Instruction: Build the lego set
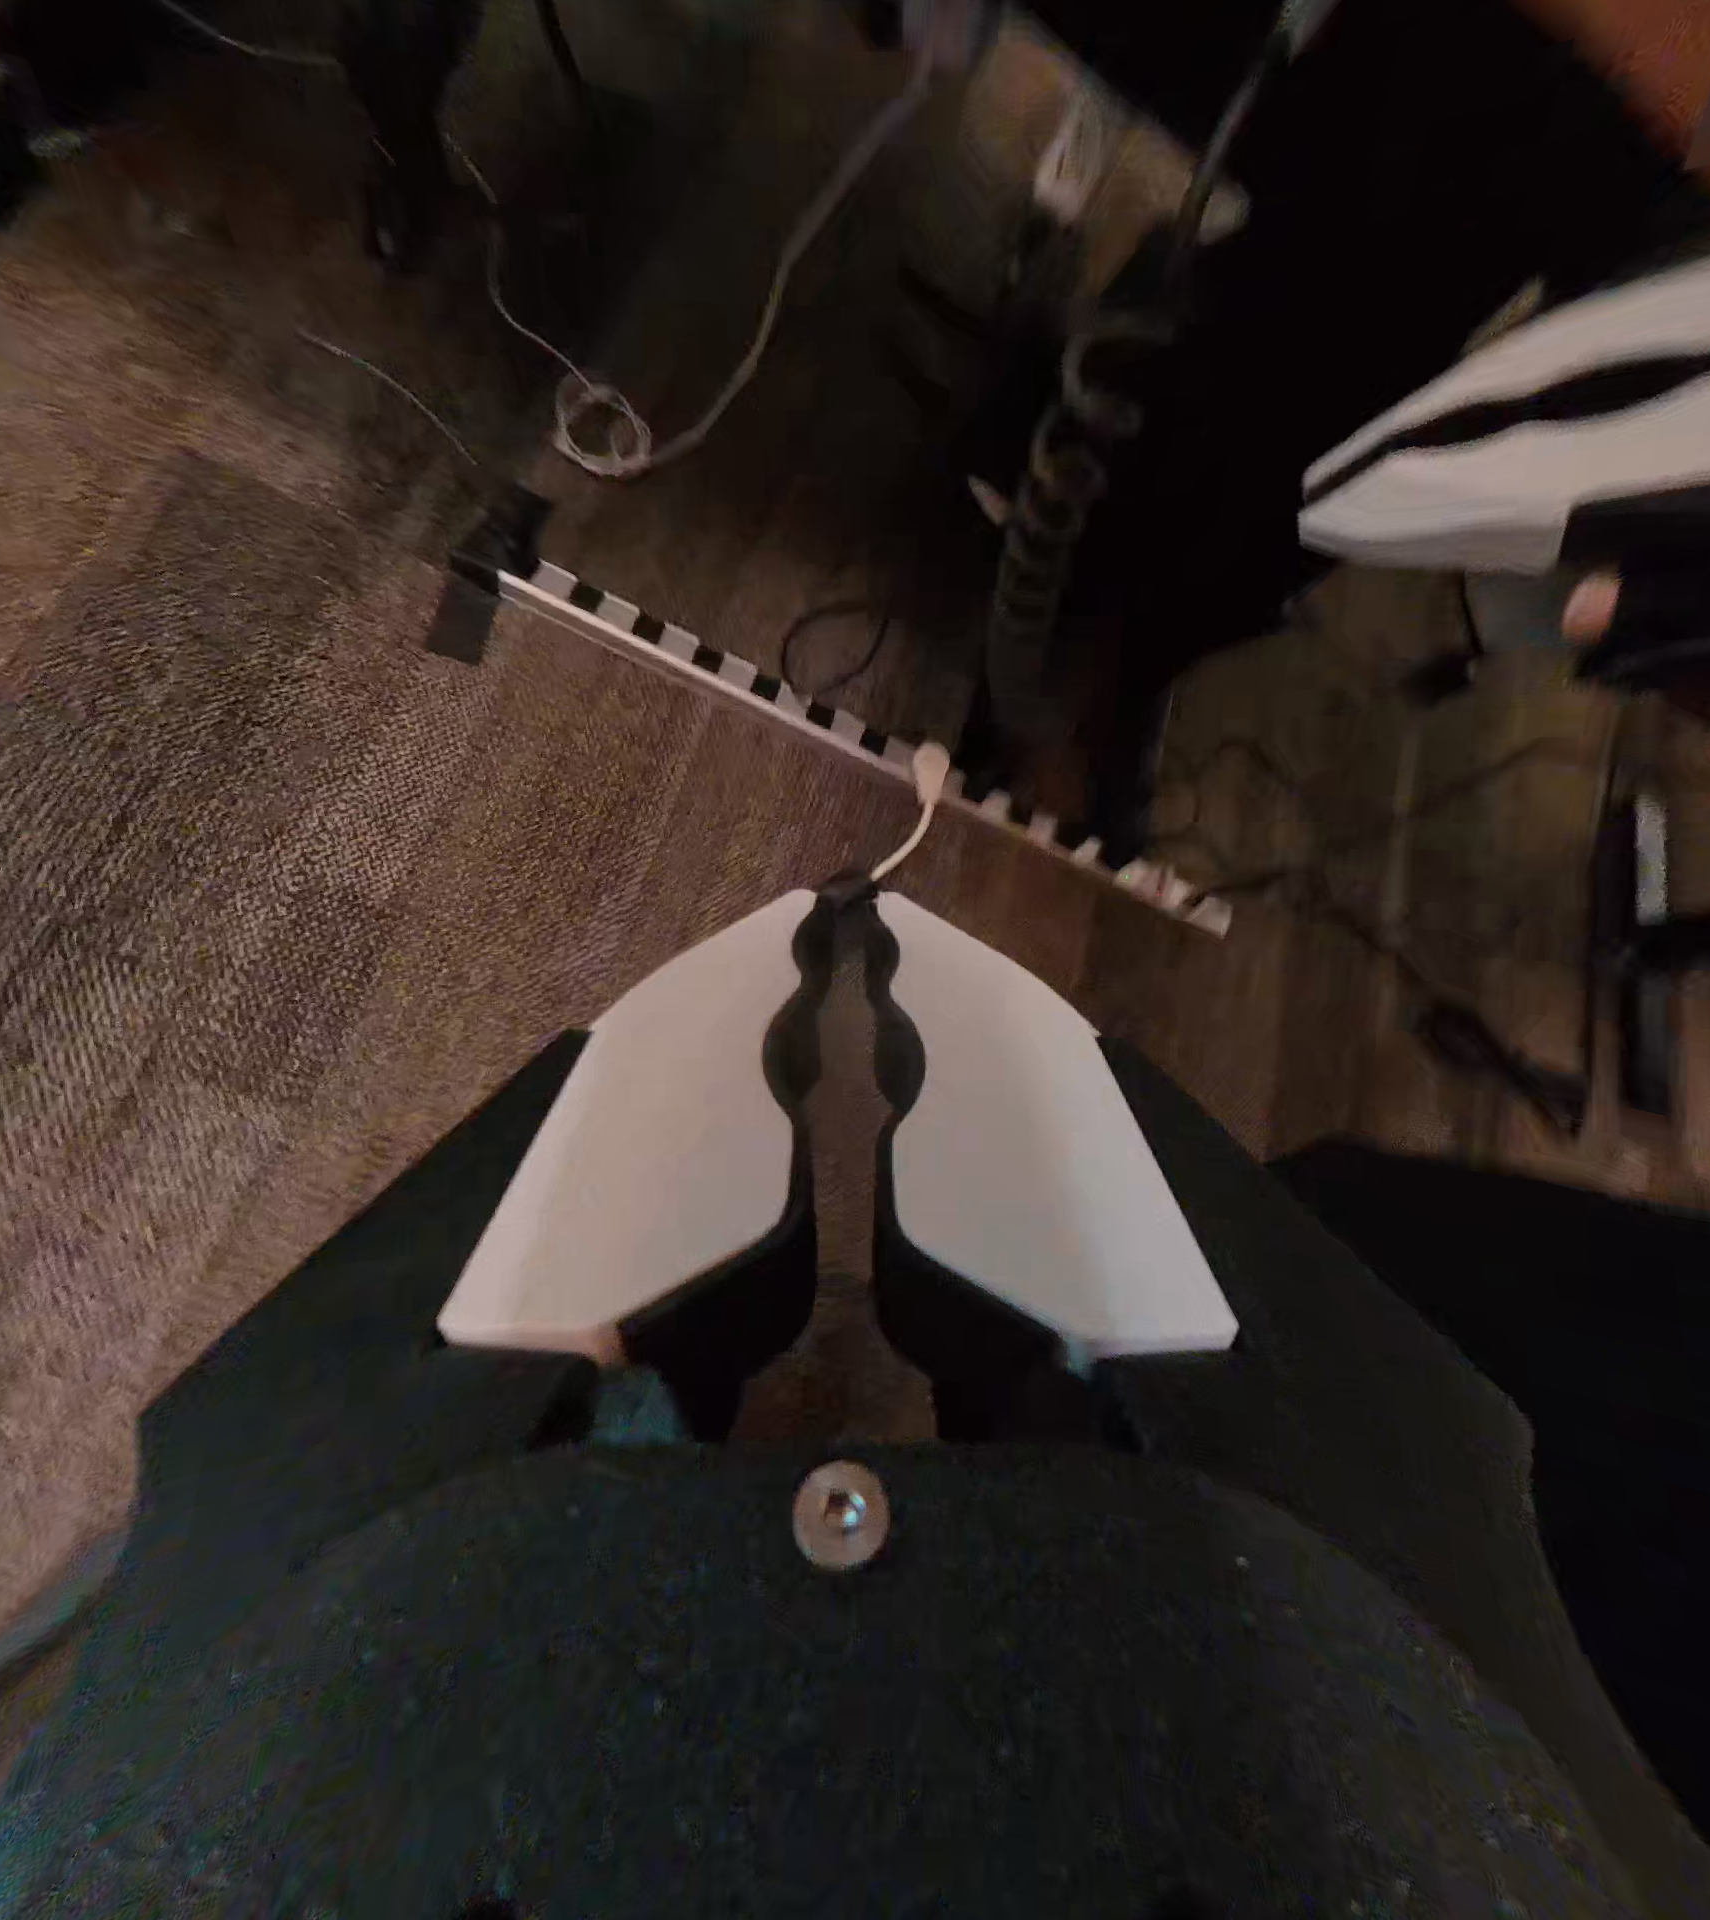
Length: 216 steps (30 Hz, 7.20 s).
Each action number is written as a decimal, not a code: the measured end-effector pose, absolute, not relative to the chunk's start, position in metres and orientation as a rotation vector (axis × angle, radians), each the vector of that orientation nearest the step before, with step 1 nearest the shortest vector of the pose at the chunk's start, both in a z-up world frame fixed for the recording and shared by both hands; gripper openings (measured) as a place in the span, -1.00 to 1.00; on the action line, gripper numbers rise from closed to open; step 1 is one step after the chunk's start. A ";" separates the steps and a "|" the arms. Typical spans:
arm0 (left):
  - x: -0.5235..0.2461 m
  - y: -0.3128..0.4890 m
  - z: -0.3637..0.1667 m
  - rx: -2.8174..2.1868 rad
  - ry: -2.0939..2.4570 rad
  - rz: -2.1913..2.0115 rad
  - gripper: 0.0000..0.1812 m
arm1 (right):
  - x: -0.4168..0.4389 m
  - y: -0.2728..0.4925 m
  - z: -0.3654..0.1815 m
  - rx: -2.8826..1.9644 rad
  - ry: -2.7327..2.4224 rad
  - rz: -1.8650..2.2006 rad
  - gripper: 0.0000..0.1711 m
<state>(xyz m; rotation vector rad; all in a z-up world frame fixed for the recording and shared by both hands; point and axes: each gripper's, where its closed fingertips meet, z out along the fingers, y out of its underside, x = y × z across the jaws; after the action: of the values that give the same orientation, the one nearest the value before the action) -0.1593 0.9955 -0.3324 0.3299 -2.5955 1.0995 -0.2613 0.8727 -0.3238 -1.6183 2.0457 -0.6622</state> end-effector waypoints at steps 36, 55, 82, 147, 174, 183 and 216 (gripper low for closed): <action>-0.017 0.936 -0.782 -0.706 -2.431 1.257 -0.71 | -0.193 0.812 -0.751 -2.123 1.594 -0.812 -0.71; 0.065 0.942 -0.833 -0.034 -2.645 1.320 -0.79 | -0.128 0.820 -0.779 -2.198 1.417 -0.737 -0.67; -0.025 0.914 -0.803 -0.765 -2.456 1.076 -0.99 | -0.341 0.831 -0.821 -1.406 2.344 -0.962 -0.68; 0.004 0.799 -0.593 -0.629 -2.360 1.506 -0.86 | -0.262 0.729 -0.639 -1.192 2.075 -1.308 -0.87; 0.037 0.978 -0.781 -0.327 -2.652 1.209 -0.98 | -0.275 0.768 -0.715 -1.475 2.041 -1.021 -0.88; 0.014 0.961 -0.775 -0.436 -2.613 1.257 -0.97 | -0.280 0.771 -0.731 -1.458 2.047 -1.032 -0.87; 0.014 1.037 -0.790 -0.079 -2.808 1.183 -0.99 | -0.256 0.887 -0.793 -1.432 2.079 -0.837 -0.99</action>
<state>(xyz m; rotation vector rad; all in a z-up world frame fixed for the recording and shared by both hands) 0.0135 1.0369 -0.7897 -0.0792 -2.8081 1.1827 -0.2558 0.8872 -0.7932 -1.4318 2.0787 -0.8371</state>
